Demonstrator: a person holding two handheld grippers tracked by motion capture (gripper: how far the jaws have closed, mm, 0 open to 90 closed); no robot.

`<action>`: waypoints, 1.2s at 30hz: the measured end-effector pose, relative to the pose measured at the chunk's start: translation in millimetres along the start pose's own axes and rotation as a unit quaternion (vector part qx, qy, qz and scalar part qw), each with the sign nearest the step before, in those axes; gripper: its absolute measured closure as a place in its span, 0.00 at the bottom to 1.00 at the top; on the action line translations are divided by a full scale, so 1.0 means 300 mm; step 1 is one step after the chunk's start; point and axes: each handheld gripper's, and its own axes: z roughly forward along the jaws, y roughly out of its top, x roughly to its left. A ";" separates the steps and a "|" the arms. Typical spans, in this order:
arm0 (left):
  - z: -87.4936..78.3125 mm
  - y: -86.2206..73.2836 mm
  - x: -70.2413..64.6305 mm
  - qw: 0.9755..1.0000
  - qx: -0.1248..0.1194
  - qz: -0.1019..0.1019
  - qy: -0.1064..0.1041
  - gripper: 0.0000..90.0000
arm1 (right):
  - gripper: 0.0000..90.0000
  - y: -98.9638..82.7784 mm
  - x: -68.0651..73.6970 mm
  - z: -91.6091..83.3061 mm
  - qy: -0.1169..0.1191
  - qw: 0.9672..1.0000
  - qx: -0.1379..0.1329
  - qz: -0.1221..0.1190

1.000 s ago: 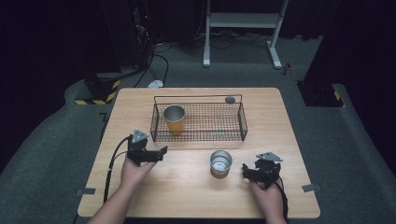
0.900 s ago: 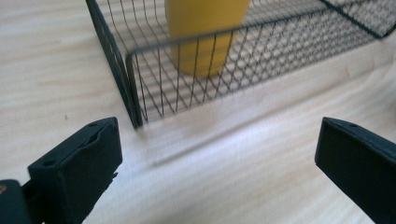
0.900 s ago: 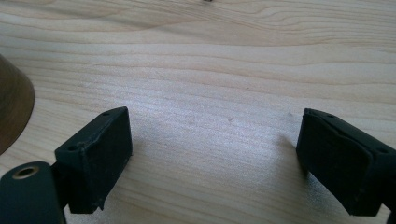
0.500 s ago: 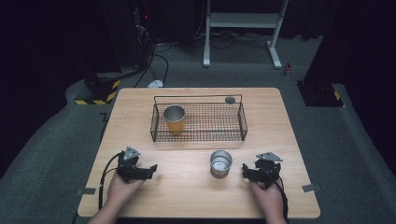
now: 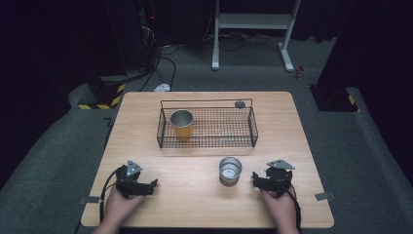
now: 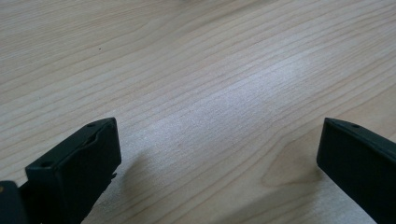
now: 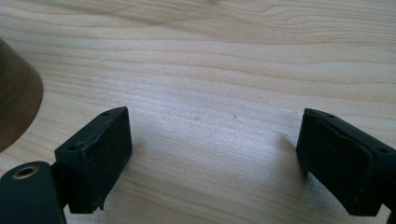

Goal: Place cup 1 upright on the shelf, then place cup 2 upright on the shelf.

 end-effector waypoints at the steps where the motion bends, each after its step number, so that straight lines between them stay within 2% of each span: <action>1: 0.001 0.000 0.003 1.000 0.002 -0.004 -0.002 0.00 | 0.11 -0.001 0.000 -0.001 0.002 1.000 0.001 -0.001; 3: 0.005 -0.004 0.007 1.000 0.003 -0.019 -0.016 0.00 | 0.11 -0.002 0.000 -0.003 0.005 1.000 0.001 -0.004; 15: 0.002 -0.010 0.008 1.000 0.000 -0.015 -0.014 0.00 | 0.12 -0.004 0.006 -0.007 0.003 1.000 0.002 -0.002; 18: 0.000 -0.013 0.005 1.000 -0.002 -0.020 -0.014 0.00 | 0.12 -0.003 0.015 -0.009 0.005 1.000 -0.001 -0.012; 20: -0.001 -0.014 0.005 1.000 -0.002 -0.021 -0.013 0.00 | 0.12 -0.002 0.022 -0.009 0.006 1.000 -0.005 -0.024; 24: -0.001 -0.015 0.005 1.000 -0.003 -0.021 -0.013 0.00 | 0.11 0.002 0.034 -0.017 0.006 0.999 -0.015 -0.033; 30: 0.000 -0.015 0.004 1.000 -0.005 -0.022 -0.013 0.00 | 0.10 0.011 0.030 -0.040 0.012 0.999 -0.029 -0.025; 34: 0.001 -0.014 0.003 1.000 -0.006 -0.024 -0.012 0.00 | 0.10 0.013 0.024 -0.058 0.011 0.999 -0.040 -0.031; 36: 0.001 -0.015 0.003 1.000 -0.006 -0.025 -0.012 0.00 | 0.10 0.021 0.017 -0.072 0.012 0.998 -0.048 -0.024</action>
